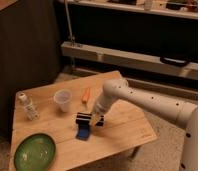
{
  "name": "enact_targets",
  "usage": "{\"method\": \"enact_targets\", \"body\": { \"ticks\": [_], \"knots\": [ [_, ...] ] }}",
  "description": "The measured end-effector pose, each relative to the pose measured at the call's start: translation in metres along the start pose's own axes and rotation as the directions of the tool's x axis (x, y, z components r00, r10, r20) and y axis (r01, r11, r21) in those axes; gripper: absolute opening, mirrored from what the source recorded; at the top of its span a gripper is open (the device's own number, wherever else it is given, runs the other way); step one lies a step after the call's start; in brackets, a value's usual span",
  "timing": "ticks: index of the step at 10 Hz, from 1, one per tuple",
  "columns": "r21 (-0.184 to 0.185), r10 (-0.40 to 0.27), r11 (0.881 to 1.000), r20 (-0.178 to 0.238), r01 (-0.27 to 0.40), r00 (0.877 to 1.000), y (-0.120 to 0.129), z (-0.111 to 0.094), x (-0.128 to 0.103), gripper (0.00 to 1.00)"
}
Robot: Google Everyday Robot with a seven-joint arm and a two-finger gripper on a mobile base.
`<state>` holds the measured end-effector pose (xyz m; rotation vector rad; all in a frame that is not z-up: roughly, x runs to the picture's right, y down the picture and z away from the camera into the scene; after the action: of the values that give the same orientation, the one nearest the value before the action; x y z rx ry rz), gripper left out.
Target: Place the eraser on the white sponge
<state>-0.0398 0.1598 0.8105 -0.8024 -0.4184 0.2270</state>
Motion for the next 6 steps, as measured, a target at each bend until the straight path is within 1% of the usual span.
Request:
{"method": "enact_targets", "body": {
  "ticks": [1, 3, 4, 5, 6],
  "knots": [
    [-0.006, -0.009, 1.000, -0.004, 0.009, 1.000, 0.001, 0.002, -0.002, 0.00],
    [-0.034, -0.039, 0.999, -0.015, 0.038, 0.999, 0.005, 0.010, -0.006, 0.00],
    [-0.060, -0.056, 0.997, -0.025, 0.054, 0.998, 0.008, 0.018, -0.008, 0.03],
    [-0.073, -0.063, 0.995, -0.028, 0.061, 0.998, 0.008, 0.023, -0.010, 0.10],
    [-0.094, -0.075, 0.993, -0.037, 0.071, 0.997, 0.011, 0.030, -0.011, 0.23]
  ]
}}
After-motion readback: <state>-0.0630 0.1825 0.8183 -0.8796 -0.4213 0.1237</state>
